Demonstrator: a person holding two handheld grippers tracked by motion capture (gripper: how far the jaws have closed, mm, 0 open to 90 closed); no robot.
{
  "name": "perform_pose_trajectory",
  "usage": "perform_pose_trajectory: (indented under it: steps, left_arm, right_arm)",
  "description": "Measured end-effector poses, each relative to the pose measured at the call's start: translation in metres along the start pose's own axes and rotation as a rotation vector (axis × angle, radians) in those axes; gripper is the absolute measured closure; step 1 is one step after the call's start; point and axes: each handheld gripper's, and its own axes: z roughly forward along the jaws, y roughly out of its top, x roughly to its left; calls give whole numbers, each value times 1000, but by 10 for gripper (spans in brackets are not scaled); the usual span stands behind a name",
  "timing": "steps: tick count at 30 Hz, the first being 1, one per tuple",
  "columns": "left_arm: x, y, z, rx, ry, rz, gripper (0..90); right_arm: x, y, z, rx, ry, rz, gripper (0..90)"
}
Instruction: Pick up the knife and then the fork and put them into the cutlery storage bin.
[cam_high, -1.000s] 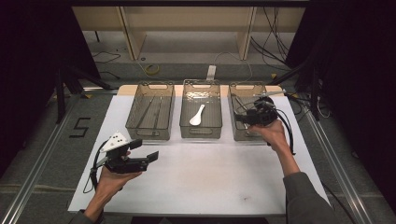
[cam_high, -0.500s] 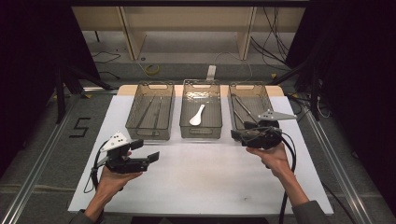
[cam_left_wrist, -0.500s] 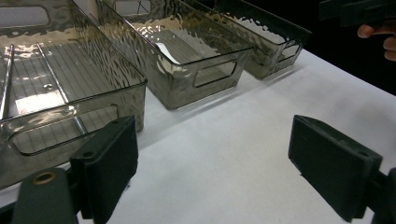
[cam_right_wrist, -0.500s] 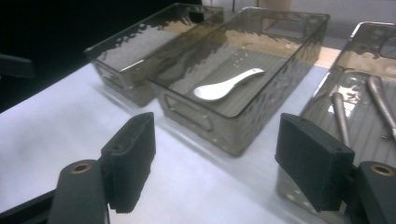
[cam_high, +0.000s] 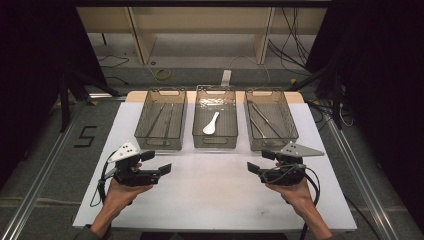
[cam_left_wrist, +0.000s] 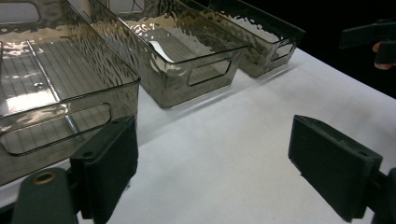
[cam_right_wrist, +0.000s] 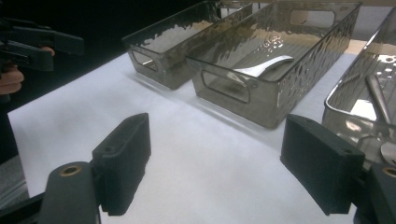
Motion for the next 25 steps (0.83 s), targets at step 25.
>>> perform_pose_trajectory:
  steps: [25]
  left_arm:
    - [-4, 0, 2, 4, -26, 25, 155]
  right_arm:
    - [6, -25, -16, -31, -32, -6, 225]
